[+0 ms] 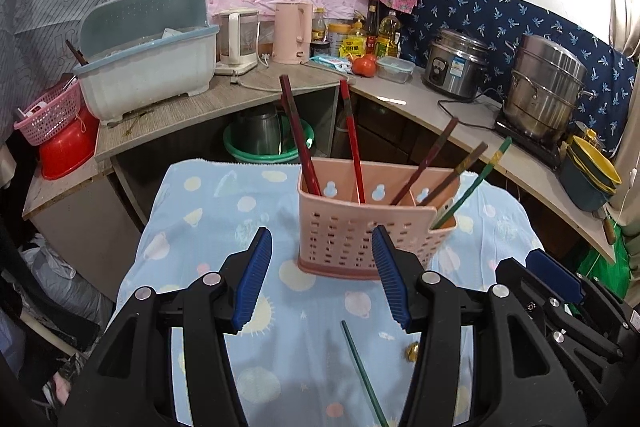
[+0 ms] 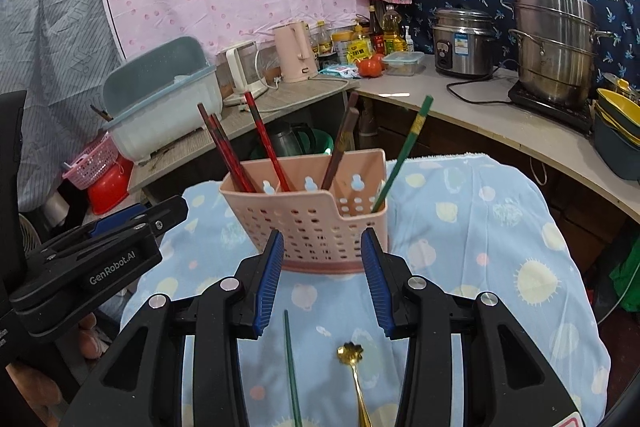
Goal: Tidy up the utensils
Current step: 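Open both grippers and withdraw them back over the green chopstick and gold spoon, then close the left gripper on the green chopstick while the right gripper closes on the gold spoon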
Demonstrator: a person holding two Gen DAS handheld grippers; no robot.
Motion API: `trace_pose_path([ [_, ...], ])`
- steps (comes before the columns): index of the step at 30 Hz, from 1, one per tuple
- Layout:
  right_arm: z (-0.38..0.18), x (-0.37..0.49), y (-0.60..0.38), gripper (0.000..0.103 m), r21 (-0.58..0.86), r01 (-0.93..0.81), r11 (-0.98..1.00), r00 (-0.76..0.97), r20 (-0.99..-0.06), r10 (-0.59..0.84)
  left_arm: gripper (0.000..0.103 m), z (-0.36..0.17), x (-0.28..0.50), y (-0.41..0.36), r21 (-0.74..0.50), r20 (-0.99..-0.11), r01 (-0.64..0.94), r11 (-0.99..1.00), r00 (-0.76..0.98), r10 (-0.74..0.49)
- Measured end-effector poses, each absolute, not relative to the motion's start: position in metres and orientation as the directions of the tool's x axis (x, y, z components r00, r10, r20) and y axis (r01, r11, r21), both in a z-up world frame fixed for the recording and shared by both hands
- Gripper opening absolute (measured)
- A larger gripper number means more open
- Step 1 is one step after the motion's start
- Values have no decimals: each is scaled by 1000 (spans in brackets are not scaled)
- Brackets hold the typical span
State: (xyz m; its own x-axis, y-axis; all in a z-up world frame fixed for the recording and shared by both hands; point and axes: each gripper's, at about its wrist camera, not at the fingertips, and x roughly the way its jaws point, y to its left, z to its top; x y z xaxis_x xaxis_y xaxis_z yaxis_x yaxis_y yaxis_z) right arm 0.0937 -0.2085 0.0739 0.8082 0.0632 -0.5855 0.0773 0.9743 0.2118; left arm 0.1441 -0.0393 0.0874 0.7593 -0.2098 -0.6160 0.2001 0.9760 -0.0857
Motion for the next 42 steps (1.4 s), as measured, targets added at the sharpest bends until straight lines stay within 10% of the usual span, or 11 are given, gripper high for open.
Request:
trace_pose_path([
  [42, -73, 5, -228, 31, 155, 144, 977, 566, -823, 47, 49, -72, 36, -88, -105, -864, 313, 944, 442, -242],
])
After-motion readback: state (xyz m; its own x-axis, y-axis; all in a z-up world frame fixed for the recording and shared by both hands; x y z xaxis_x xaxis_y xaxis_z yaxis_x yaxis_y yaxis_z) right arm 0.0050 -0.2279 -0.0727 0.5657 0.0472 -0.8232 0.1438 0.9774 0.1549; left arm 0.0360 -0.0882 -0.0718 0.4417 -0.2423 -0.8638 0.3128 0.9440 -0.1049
